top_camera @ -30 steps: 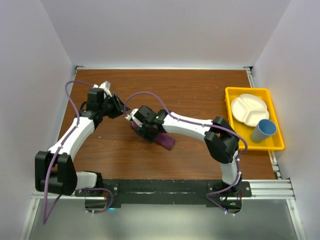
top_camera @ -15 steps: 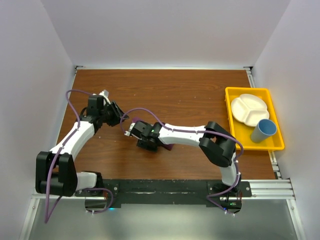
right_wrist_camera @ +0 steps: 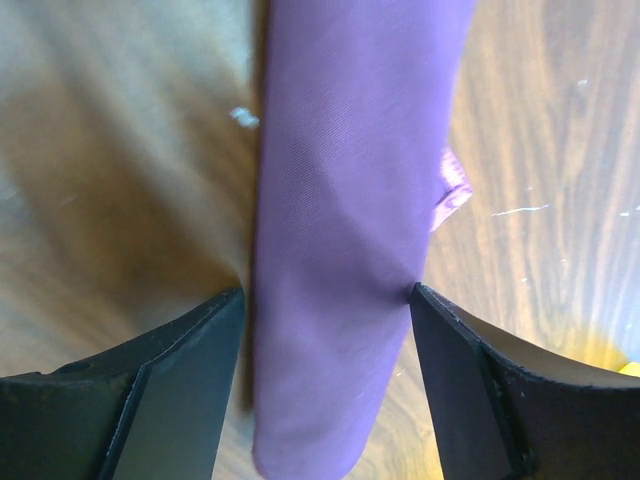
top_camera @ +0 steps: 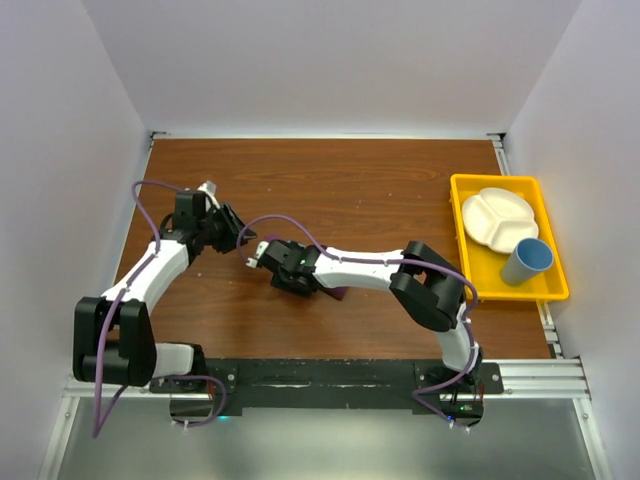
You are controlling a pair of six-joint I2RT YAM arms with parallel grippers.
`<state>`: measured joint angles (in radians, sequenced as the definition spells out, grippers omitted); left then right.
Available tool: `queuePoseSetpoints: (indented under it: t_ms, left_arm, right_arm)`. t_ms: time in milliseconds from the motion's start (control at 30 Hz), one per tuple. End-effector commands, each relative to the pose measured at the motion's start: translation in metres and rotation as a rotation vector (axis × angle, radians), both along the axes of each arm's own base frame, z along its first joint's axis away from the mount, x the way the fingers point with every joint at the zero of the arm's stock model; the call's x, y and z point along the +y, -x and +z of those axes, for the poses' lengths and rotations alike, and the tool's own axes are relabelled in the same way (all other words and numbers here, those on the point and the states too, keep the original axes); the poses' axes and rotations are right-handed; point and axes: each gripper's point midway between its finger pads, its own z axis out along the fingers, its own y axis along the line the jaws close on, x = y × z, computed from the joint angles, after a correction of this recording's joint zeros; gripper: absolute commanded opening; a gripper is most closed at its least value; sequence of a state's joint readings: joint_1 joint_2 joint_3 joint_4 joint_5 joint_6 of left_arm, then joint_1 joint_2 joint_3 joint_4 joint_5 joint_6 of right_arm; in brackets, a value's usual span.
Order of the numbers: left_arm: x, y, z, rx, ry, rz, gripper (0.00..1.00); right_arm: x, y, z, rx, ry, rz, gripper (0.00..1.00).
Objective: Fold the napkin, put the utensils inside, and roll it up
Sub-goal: Roll the napkin with the utensil
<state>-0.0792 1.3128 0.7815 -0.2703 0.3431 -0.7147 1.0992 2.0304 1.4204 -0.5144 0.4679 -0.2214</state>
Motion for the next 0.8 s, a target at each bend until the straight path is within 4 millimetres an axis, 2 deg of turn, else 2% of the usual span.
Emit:
queuePoseSetpoints:
  t_ms: [0, 200, 300, 367, 400, 500, 533, 600, 633, 667, 700, 733, 767]
  left_arm:
    - [-0.002, -0.016, 0.017, -0.060, 0.024, -0.013, 0.42]
    - [-0.002, -0.020, 0.016, -0.061, 0.034, -0.013, 0.42]
    - [-0.002, -0.022, 0.015, -0.056, 0.038, -0.016, 0.42]
    - [-0.004, -0.023, 0.016, -0.059, 0.047, -0.023, 0.42]
    - [-0.005, -0.023, 0.012, -0.048, 0.052, -0.029, 0.42]
    - [-0.011, -0.023, 0.008, -0.035, 0.085, -0.052, 0.42]
    - [-0.015, -0.024, 0.009, -0.039, 0.103, -0.066, 0.42]
    - [-0.020, -0.022, 0.003, -0.009, 0.134, -0.080, 0.45]
    - [-0.024, -0.019, 0.001, 0.003, 0.161, -0.101, 0.46]
    - [-0.028, -0.018, -0.001, 0.013, 0.175, -0.110, 0.48]
    - [-0.031, -0.016, -0.004, 0.035, 0.197, -0.113, 0.49]
    - [-0.033, -0.014, -0.006, 0.042, 0.204, -0.112, 0.50]
    - [-0.037, -0.013, -0.006, 0.046, 0.213, -0.113, 0.56]
  right_arm:
    - [-0.008, -0.016, -0.024, 0.006, 0.023, -0.042, 0.71]
    - [-0.013, -0.012, -0.050, 0.127, -0.011, -0.065, 0.53]
    - [-0.009, -0.007, -0.054, 0.192, -0.051, -0.069, 0.38]
    - [-0.008, -0.008, -0.053, 0.239, -0.090, -0.085, 0.27]
    - [-0.001, -0.002, -0.051, 0.300, -0.136, -0.091, 0.23]
    - [0.003, -0.001, -0.044, 0.415, -0.225, -0.144, 0.13]
    - [0.011, 0.008, -0.042, 0.502, -0.284, -0.131, 0.11]
    - [0.015, 0.010, -0.036, 0.606, -0.365, -0.156, 0.07]
    - [0.024, 0.020, -0.030, 0.701, -0.427, -0.137, 0.06]
    - [0.022, 0.018, -0.029, 0.757, -0.468, -0.149, 0.04]
    - [0.025, 0.020, -0.024, 0.824, -0.518, -0.184, 0.04]
    - [0.027, 0.025, -0.028, 0.904, -0.545, -0.194, 0.02]
    - [0.028, 0.026, -0.020, 0.990, -0.612, -0.197, 0.01]
